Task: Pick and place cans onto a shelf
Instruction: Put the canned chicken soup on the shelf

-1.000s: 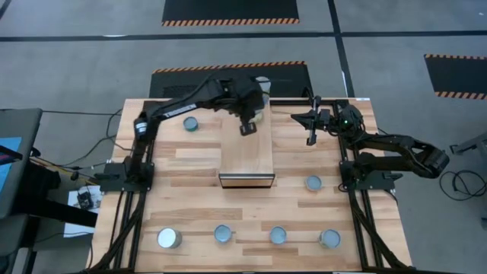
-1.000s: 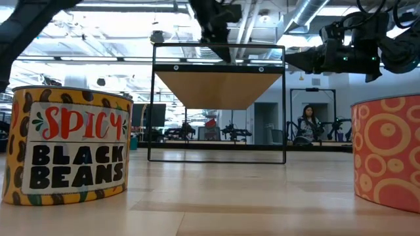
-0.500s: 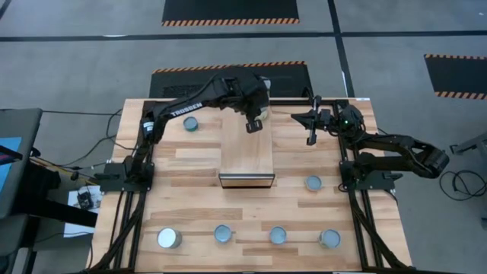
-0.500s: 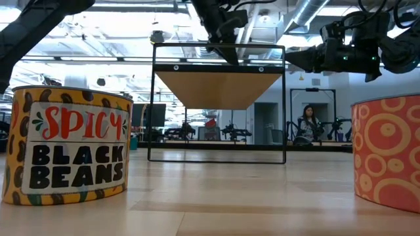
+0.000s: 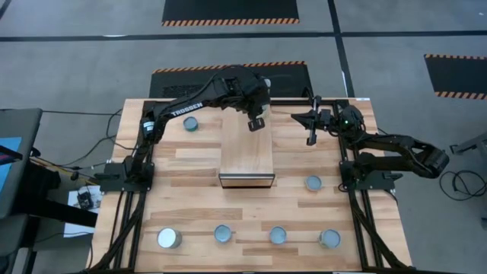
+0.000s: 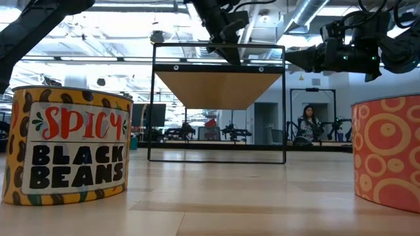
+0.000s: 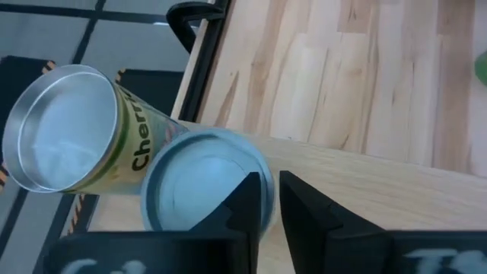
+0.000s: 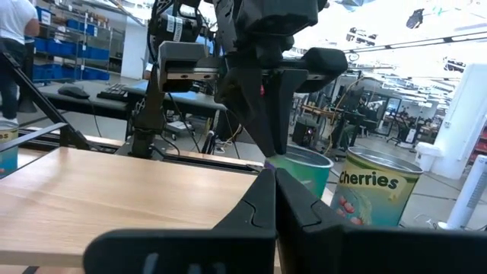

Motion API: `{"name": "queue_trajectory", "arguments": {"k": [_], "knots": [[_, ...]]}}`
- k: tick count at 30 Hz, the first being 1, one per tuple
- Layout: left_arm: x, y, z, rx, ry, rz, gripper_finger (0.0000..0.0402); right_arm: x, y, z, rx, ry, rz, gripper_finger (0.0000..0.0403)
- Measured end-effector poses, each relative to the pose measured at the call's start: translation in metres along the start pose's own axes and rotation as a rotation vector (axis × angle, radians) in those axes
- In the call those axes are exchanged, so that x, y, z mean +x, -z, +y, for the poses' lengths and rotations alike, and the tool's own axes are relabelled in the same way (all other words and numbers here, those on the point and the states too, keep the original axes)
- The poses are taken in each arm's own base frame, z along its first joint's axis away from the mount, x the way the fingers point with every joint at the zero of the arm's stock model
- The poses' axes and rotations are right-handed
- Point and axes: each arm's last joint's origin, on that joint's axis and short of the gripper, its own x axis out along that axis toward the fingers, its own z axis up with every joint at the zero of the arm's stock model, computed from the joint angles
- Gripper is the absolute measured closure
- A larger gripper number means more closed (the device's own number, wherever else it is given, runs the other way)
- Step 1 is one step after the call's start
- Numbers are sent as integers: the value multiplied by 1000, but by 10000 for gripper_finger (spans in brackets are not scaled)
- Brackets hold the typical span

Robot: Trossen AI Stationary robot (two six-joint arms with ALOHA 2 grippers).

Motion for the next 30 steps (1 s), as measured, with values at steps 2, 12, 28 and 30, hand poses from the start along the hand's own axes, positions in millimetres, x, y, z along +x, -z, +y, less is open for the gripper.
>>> {"name": "queue_trajectory", "arguments": {"k": [2, 12, 28, 30], "knots": [[0, -1, 0, 4, -2, -7, 350, 0, 0, 0, 0, 0, 0, 393], [-47, -13, -7, 113, -1, -115, 337, 0, 0, 0, 0, 0, 0, 393], [1, 45, -31, 1, 20, -17, 401, 0, 1, 0, -4, -2, 7, 393], [-3, 52, -28, -49, 10, -58, 401, 0, 1, 0, -7, -3, 12, 393]]}}
